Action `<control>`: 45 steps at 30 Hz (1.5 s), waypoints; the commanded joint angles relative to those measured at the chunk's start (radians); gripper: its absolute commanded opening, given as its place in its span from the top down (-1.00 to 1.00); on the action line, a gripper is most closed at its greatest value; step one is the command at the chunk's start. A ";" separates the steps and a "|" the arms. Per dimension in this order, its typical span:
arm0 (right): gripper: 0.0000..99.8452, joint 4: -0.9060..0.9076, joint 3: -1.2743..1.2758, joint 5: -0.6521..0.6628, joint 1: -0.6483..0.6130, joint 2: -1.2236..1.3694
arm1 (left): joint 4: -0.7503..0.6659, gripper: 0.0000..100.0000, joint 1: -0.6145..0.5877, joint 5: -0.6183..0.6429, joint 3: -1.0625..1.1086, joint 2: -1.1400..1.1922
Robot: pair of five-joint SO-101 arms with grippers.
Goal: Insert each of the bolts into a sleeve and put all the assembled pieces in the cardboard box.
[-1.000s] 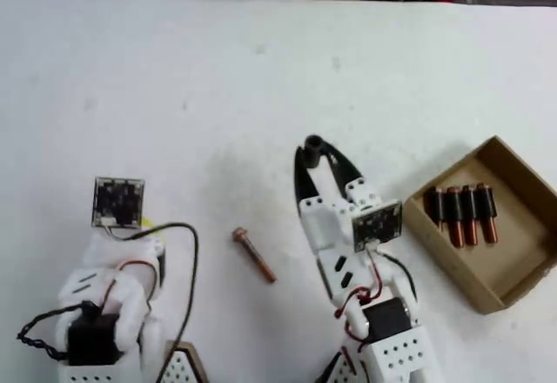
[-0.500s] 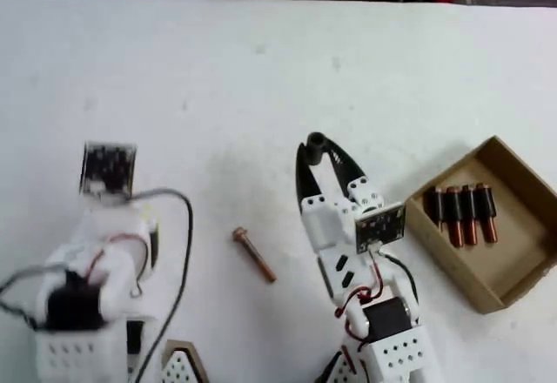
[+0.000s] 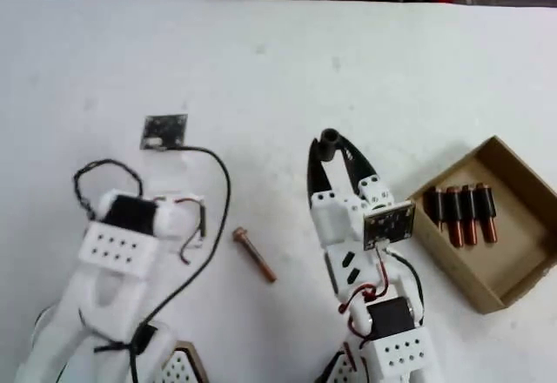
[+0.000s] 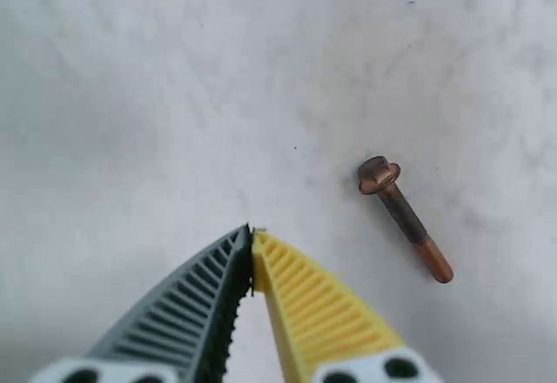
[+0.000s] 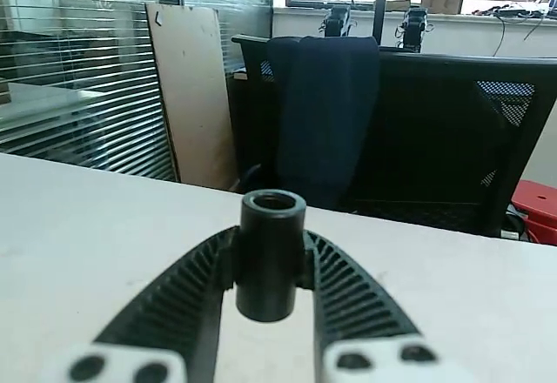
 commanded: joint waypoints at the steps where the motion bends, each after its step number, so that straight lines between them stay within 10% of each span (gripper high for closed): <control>1: 0.97 -0.019 0.011 -0.009 0.013 -0.008 | -0.106 0.95 0.058 0.098 -0.051 0.104; 14: 0.97 0.015 0.011 -0.003 0.013 -0.015 | -0.269 0.95 0.265 0.476 -0.049 0.300; 45: 0.97 0.012 0.011 -0.003 0.058 -0.015 | -0.442 0.95 0.321 0.483 -0.038 0.478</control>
